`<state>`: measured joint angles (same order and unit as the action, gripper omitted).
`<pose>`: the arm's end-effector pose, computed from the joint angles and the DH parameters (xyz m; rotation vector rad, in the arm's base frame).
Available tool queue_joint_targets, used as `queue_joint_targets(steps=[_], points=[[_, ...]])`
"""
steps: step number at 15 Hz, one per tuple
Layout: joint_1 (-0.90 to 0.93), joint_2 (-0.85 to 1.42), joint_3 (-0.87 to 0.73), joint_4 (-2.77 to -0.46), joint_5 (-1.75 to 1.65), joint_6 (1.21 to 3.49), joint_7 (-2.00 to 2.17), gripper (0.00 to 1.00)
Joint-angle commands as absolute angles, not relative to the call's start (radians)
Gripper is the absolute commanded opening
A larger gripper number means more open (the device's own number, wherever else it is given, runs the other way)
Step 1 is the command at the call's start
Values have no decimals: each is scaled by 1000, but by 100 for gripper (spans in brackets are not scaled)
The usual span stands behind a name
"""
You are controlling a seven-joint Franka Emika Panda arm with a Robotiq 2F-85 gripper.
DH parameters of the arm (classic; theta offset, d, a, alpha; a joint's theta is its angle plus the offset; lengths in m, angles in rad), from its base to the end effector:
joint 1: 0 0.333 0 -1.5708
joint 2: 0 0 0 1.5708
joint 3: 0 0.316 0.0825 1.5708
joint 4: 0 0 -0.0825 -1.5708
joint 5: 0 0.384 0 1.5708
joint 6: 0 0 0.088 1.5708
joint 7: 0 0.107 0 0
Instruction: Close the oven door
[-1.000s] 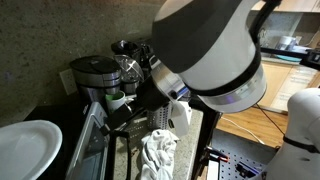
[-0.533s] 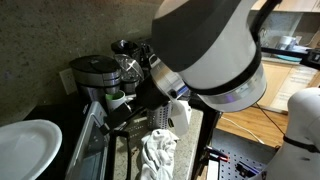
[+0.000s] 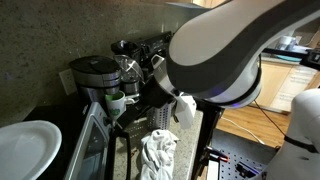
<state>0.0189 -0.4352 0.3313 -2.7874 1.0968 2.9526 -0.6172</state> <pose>0.3782 0.0696 0.3780 -2.7249 0.0589 -0.8635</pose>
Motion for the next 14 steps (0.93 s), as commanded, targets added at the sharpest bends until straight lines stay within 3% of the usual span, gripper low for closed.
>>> queue_joint_targets(steps=[1,3,4,8,14], points=[[-195,-521,414,-2786,861,2751,-469,100],[-261,-594,399,-2774,752,2588,-416,100],[-138,-628,248,-2809,616,2551,-339,100],[-80,-658,105,-2764,316,2314,-186,100],[-10,-594,72,-2777,187,2328,-70,100]])
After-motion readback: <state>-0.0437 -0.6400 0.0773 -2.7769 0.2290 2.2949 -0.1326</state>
